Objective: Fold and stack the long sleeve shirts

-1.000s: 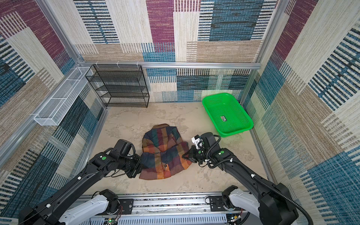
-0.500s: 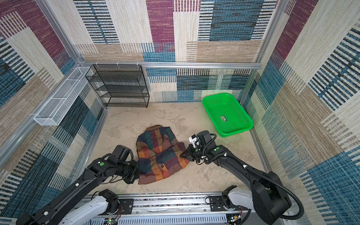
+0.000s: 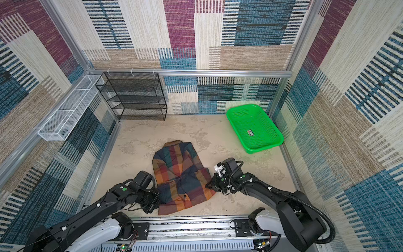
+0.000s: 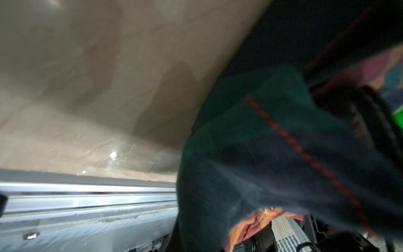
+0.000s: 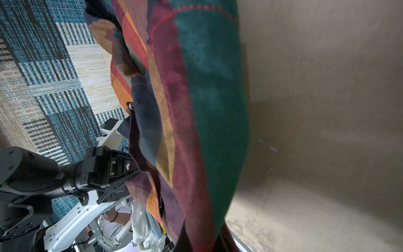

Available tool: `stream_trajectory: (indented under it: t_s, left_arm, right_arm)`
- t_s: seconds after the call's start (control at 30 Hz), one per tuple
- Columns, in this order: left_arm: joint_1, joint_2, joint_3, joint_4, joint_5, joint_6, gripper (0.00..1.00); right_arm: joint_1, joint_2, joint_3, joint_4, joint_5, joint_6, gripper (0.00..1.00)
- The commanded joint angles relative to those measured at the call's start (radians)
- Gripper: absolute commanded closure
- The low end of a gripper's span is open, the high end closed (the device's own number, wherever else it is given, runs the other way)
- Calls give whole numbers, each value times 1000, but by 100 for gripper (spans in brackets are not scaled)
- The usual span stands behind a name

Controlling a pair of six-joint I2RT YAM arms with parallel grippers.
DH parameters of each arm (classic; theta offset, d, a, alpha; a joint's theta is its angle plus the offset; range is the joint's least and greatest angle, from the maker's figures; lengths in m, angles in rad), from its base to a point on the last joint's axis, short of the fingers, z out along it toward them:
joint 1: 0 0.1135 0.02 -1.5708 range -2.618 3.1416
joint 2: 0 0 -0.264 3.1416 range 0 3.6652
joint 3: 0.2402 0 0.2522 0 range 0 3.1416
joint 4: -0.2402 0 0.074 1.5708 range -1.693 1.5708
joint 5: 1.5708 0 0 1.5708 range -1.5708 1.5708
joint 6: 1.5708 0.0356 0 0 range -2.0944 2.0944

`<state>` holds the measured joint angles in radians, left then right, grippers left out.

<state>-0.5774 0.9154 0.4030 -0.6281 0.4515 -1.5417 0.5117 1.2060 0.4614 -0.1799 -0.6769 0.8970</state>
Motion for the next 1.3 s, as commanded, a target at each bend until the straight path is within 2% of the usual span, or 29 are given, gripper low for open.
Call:
stream_trajectory:
  t_s: [0.0,0.17,0.23,0.3,0.43,0.57,0.67,0.77,0.9,1.03,1.17,1.27]
  left_arm:
    - [-2,-6,-52,-83,-76,-7,100]
    - [-2,16,-125,17,-93,14,100]
    - [-2,53,-119,17,-99,46,100]
    - [-2,92,-105,24,-92,81,94]
    - [-1,153,-40,-36,-99,160,86]
    - [0,151,26,-103,-131,224,67]
    - [-1,109,55,-162,-180,245,46]
    - [-1,52,64,-213,-212,256,34]
    - [1,-51,96,-301,-272,268,32]
    - [2,-119,146,-357,-336,289,30]
    - [15,-102,198,-372,-362,334,27]
    - [19,-47,235,-355,-341,371,27]
  right_arm:
    - [-1,-19,-1,20,117,16,93]
    - [-1,-33,-23,-27,172,-12,56]
    - [-1,-34,-34,-37,179,-22,49]
    - [-4,-50,-26,-78,202,-44,45]
    - [-1,-130,46,-139,219,-101,45]
    - [46,-172,162,-137,212,-182,48]
    - [152,-85,215,-2,109,-195,51]
    - [253,60,236,159,44,-163,54]
    - [311,230,221,357,20,-112,60]
    - [317,383,215,449,30,-87,65]
    - [301,516,214,459,81,-93,67]
    - [241,587,202,495,17,-116,67]
